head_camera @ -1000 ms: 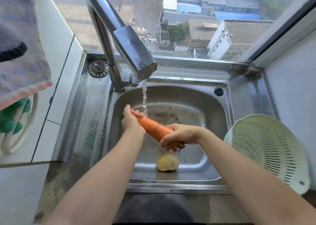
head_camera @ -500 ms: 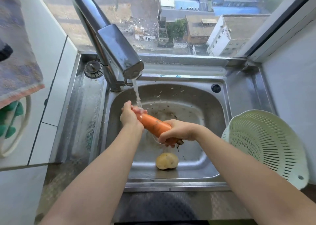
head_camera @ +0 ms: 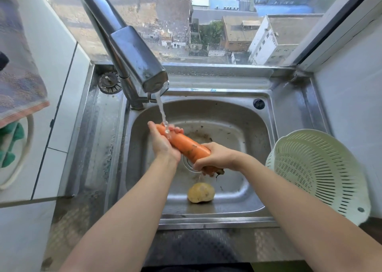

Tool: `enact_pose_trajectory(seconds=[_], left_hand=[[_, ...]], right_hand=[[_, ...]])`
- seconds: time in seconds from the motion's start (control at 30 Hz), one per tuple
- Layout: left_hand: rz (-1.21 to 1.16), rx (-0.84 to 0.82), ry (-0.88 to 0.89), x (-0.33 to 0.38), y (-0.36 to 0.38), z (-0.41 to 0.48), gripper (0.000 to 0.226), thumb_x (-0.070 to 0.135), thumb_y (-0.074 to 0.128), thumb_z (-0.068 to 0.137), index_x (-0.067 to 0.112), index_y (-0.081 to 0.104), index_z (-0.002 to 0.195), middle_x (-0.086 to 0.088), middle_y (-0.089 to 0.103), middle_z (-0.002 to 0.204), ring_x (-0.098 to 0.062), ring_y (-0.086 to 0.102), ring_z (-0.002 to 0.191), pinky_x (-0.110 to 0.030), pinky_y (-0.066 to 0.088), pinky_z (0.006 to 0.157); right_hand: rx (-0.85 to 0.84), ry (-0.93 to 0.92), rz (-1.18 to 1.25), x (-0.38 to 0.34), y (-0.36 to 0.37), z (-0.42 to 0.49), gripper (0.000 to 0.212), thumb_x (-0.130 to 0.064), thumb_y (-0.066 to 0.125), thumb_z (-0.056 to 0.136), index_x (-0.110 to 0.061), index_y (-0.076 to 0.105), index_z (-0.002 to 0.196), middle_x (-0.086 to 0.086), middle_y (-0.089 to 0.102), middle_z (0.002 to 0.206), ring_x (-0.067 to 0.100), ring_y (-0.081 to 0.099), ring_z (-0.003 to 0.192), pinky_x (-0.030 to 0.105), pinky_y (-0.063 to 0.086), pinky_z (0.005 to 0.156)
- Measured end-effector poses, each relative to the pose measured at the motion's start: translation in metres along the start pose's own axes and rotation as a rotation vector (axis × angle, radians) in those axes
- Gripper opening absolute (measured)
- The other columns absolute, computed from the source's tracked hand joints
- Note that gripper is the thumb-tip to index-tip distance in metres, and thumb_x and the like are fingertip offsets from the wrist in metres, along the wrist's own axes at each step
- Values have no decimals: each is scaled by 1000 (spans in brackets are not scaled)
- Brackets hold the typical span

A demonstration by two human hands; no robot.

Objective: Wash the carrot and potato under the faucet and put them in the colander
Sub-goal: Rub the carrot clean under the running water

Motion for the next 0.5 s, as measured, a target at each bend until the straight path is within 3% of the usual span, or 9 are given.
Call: enact_pose_trajectory(seconds=[0.07, 0.13, 0.27, 0.33, 0.4, 0.43, 0.5], left_hand=[[220, 166, 91, 7, -9, -2, 28, 28, 58, 94, 13, 48, 72, 3, 50, 40, -11, 50, 33, -28, 48, 51], [285, 270, 45, 13, -19, 2, 29, 29, 61, 91, 12, 49, 71, 1, 49, 41, -11, 47, 28, -26, 48, 48], [188, 64, -70, 18, -12, 7, 46, 61, 58, 85, 18, 48, 70, 2, 50, 46, -12, 50, 38, -24, 47, 51], [356, -62, -51, 12, -7, 2, 42, 57, 54, 90, 15, 55, 96, -6, 66, 70, -16, 65, 60, -32, 56, 67], [546, -119, -21, 0, -11, -6, 45, 49, 49, 96, 11, 53, 121, -14, 70, 106, -21, 68, 92, -39, 54, 91], [580, -134, -5, -3, -13, -9, 44, 46, 46, 98, 12, 52, 124, -14, 66, 119, -22, 65, 104, -39, 50, 98], [570, -128, 15, -1, -16, -15, 36, 44, 40, 101, 17, 51, 123, -11, 62, 124, -22, 61, 110, -37, 46, 100]], right_hand=[[193, -52, -227, -8, -6, 7, 38, -22, 75, 69, -15, 60, 103, 6, 67, 85, 16, 64, 63, 30, 54, 51], [287, -104, -363, -13, -2, 11, 39, -28, 77, 65, -19, 61, 99, 5, 68, 90, 20, 67, 76, 37, 60, 64], [186, -139, -55, -13, 13, 15, 48, -49, 77, 70, -12, 64, 98, 4, 68, 78, 18, 65, 65, 30, 54, 54], [246, -144, -17, -21, 10, 17, 47, -59, 61, 83, -14, 67, 94, 3, 69, 78, 21, 67, 70, 24, 51, 55], [354, -97, 11, -26, 4, 21, 51, -57, 39, 97, -17, 70, 100, 8, 70, 88, 26, 69, 81, 21, 49, 56], [361, -52, 67, -26, 4, 24, 53, -53, 32, 100, -17, 69, 108, 11, 70, 93, 28, 69, 84, 22, 50, 57], [284, 2, 167, -24, 15, 31, 47, -50, 25, 102, -27, 61, 121, 15, 69, 94, 33, 69, 82, 30, 53, 60]])
Point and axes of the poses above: each hand's wrist, its own z-axis towards the middle knuckle, its own y-axis out of the palm, x = y × z, the point moved 9 cm from there along z, towards the middle knuckle
